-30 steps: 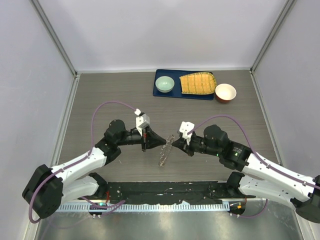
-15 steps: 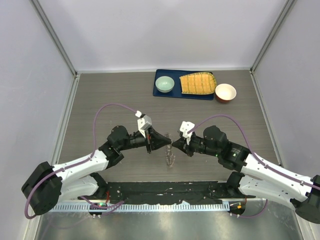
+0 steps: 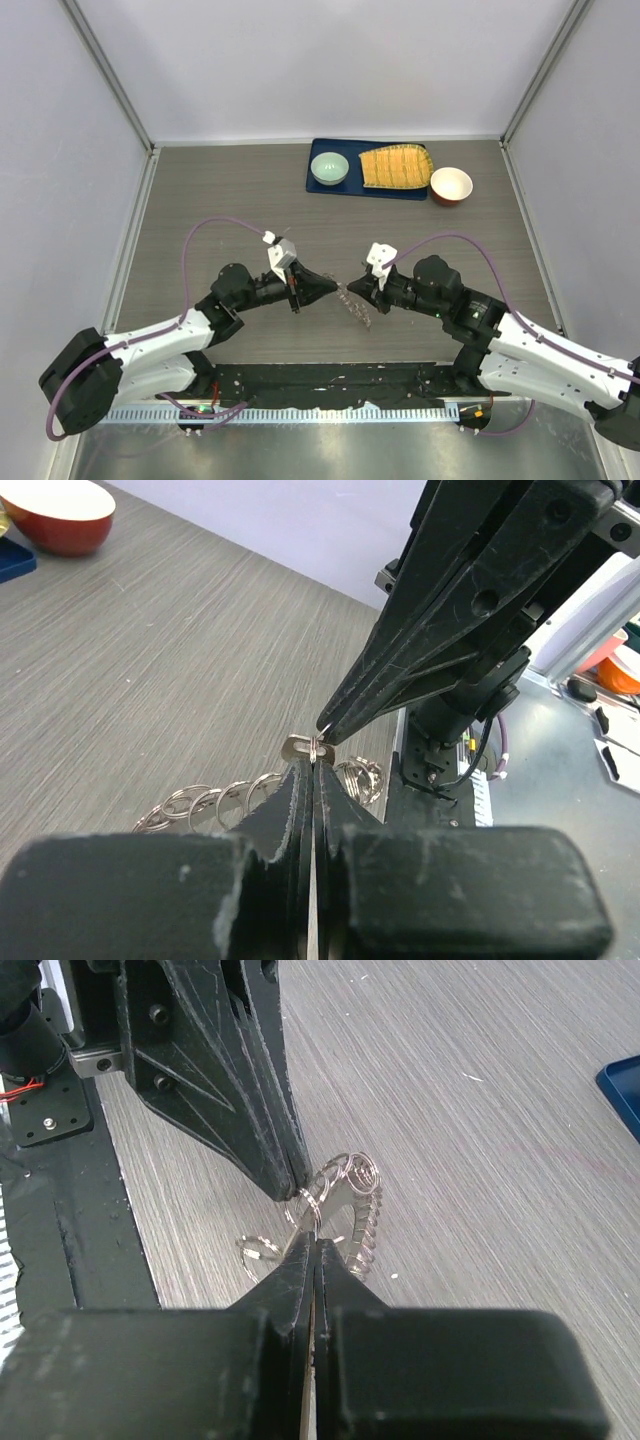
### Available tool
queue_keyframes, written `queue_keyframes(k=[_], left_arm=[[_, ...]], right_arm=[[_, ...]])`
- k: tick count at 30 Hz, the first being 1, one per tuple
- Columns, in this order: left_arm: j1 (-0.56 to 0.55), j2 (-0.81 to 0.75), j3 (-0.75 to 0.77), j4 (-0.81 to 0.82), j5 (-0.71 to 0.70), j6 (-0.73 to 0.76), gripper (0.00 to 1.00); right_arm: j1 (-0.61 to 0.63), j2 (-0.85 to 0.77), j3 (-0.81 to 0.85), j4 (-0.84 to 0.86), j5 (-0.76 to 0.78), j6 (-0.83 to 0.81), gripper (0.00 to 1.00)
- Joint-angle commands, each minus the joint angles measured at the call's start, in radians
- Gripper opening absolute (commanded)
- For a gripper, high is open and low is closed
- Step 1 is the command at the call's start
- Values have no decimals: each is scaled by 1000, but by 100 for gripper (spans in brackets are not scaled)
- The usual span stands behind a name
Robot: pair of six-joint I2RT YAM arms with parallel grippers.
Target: Put the keys on the keyring
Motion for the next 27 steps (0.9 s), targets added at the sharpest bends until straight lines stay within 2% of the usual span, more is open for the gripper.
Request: queue_keyframes(k=[1, 2, 5, 8, 12, 15, 24, 27], left_arm=[[-5, -56, -21, 31, -37, 6, 4], [-3, -59, -21, 22, -36, 5, 4], [-5, -62, -19, -12, -31, 3, 21], [-5, -73, -5, -55, -34, 14, 27], [-5, -87, 36, -167, -31, 60, 41], [-3, -76, 76, -243, -19, 113, 48], [0, 56, 199, -316, 113, 277, 56], [4, 105, 234, -322, 150, 290, 57]], right_arm=[[4, -28, 34, 28, 44, -13, 1], [4, -30, 36, 23, 42, -15, 1], [4, -18, 45, 12, 29, -24, 1], [4, -7, 51, 6, 10, -32, 1], [4, 2, 67, -9, -1, -48, 1], [4, 7, 76, -20, -8, -61, 1], [4, 16, 91, -55, -45, -88, 1], [6, 12, 96, -64, -31, -93, 1]])
